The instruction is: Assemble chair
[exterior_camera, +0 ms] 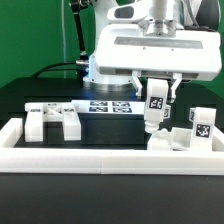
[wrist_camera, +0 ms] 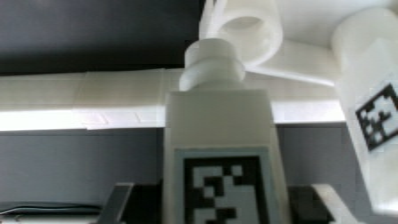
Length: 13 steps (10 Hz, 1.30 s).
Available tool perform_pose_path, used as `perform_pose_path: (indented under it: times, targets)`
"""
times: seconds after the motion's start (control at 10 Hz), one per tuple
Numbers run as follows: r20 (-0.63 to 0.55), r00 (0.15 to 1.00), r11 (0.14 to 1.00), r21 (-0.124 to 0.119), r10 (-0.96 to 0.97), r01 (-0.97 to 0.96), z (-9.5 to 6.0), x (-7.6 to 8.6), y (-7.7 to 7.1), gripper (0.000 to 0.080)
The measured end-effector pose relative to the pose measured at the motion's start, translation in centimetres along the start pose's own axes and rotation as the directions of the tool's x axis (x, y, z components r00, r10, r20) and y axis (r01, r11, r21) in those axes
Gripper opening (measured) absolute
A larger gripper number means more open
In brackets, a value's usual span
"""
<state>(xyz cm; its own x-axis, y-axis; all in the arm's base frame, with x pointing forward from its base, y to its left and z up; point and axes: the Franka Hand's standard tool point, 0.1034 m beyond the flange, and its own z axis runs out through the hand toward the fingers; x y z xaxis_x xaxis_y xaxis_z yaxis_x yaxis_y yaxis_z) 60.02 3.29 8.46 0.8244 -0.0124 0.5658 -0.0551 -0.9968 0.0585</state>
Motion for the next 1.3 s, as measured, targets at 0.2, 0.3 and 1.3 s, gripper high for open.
perform_pose_path:
  times: [0.2,0.3,1.3]
  targets:
    - [0.012,1.0,1.0,0.005,-0.011,0.011,0.3,0.0,-0.4,0.029]
    - [0.012,1.0,1.0,0.006,-0.012,0.012,0.2,0.0,-0.5,0.029]
    - [0.007,1.0,1.0,0.02,-0.017,0.017,0.4,0.8,-1.6,0.029]
